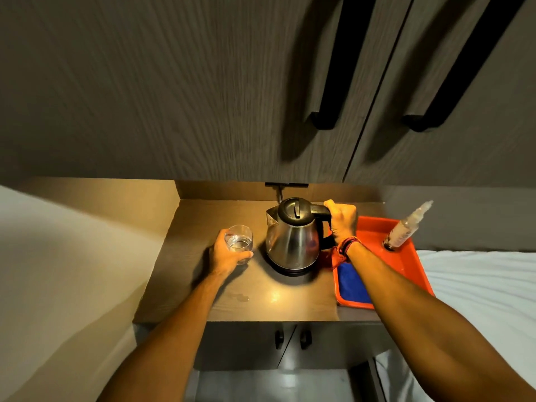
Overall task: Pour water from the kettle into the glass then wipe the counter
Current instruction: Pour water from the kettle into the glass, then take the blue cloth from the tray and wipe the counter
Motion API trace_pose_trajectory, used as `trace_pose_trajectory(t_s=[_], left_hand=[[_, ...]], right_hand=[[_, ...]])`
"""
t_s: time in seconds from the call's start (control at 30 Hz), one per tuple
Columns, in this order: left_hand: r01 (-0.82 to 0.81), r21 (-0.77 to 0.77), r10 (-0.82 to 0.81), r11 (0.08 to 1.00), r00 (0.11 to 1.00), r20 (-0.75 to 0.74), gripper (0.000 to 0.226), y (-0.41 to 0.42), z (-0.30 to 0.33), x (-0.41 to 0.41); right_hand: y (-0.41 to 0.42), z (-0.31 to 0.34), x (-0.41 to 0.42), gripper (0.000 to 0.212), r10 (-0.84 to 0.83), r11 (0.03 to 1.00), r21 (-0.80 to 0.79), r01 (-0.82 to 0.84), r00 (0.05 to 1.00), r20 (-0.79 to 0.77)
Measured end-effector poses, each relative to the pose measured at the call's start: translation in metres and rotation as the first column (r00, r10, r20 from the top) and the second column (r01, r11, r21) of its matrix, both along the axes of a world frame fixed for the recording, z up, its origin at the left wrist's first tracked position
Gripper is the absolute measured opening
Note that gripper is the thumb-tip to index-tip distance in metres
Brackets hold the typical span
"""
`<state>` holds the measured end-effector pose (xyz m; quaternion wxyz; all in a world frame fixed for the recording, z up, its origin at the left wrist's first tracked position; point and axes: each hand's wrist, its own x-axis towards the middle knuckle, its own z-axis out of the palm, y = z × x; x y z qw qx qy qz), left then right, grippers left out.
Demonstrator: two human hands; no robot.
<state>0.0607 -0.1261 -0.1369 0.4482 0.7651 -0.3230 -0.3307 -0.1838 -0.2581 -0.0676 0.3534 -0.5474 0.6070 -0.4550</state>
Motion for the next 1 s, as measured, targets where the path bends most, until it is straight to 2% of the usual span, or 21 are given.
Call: trace_pose_trajectory(t_s=[0.07, 0.17, 0.27, 0.33, 0.43, 0.5, 0.57, 0.63, 0.7, 0.77, 0.83, 0.87, 0.97, 1.0], left_hand=[[0.004, -0.004, -0.004, 1.0, 1.0, -0.002, 0.092, -0.001, 0.001, 0.002], [0.05, -0.008, -0.05, 0.999, 0.999, 0.0, 0.104, 0.004, 0.004, -0.005], [0.057, -0.068, -0.042, 0.996, 0.978, 0.205, 0.11, 0.004, 0.011, -0.006], [0.039, -0.134, 0.02, 0.99, 0.911, 0.412, 0.098, 0.002, 0.02, -0.011], [0.09, -0.268, 0.123, 0.959, 0.719, 0.684, 0.062, -0.001, 0.03, -0.03], [0.179, -0.361, 0.168, 0.915, 0.644, 0.746, 0.039, -0.002, 0.034, -0.05], [0.344, -0.398, 0.094, 0.85, 0.645, 0.758, 0.024, -0.002, 0.033, -0.077], [0.538, -0.342, -0.099, 0.771, 0.631, 0.769, 0.017, 0.0, 0.028, -0.112], [0.673, -0.224, -0.285, 0.705, 0.559, 0.779, 0.013, -0.003, 0.025, -0.15], [0.721, -0.086, -0.436, 0.688, 0.505, 0.745, 0.014, -0.01, 0.023, -0.183], [0.733, 0.077, -0.547, 0.676, 0.428, 0.719, 0.022, -0.023, 0.023, -0.213], [0.723, 0.177, -0.585, 0.668, 0.363, 0.725, 0.026, -0.029, 0.023, -0.222], [0.63, 0.446, -0.649, 0.636, 0.123, 0.751, 0.033, -0.045, 0.018, -0.243], [0.584, 0.505, -0.662, 0.635, 0.076, 0.745, 0.033, -0.049, 0.015, -0.247]], right_hand=[[0.0, 0.0, 0.002, 0.03, 0.013, 1.0, 0.003, -0.013, 0.999, 0.036], [0.009, -0.007, -0.007, 0.036, 0.027, 0.999, 0.028, -0.031, 0.993, 0.116], [0.012, -0.01, -0.012, 0.051, 0.089, 0.994, 0.046, -0.098, 0.981, 0.17], [0.014, -0.004, -0.013, 0.045, 0.13, 0.988, 0.053, -0.145, 0.966, 0.224], [0.024, -0.005, -0.028, 0.039, 0.103, 0.992, 0.052, -0.118, 0.966, 0.237], [0.028, -0.01, -0.046, 0.043, 0.053, 0.997, 0.05, -0.064, 0.981, 0.189], [0.03, -0.015, -0.067, 0.042, 0.001, 0.998, 0.064, -0.009, 0.994, 0.111], [0.033, -0.02, -0.087, 0.036, -0.033, 0.992, 0.118, 0.034, 0.999, -0.011], [0.037, -0.024, -0.104, 0.03, -0.044, 0.976, 0.202, 0.079, 0.984, -0.172], [0.046, -0.029, -0.118, 0.028, -0.035, 0.943, 0.3, 0.147, 0.937, -0.348], [0.056, -0.032, -0.134, 0.033, 0.018, 0.891, 0.411, 0.191, 0.891, -0.453], [0.06, -0.034, -0.138, 0.032, 0.05, 0.867, 0.466, 0.177, 0.899, -0.435], [0.07, -0.039, -0.143, 0.015, 0.064, 0.798, 0.598, 0.077, 0.975, -0.211], [0.07, -0.041, -0.142, 0.015, 0.063, 0.785, 0.618, 0.041, 0.987, -0.146]])
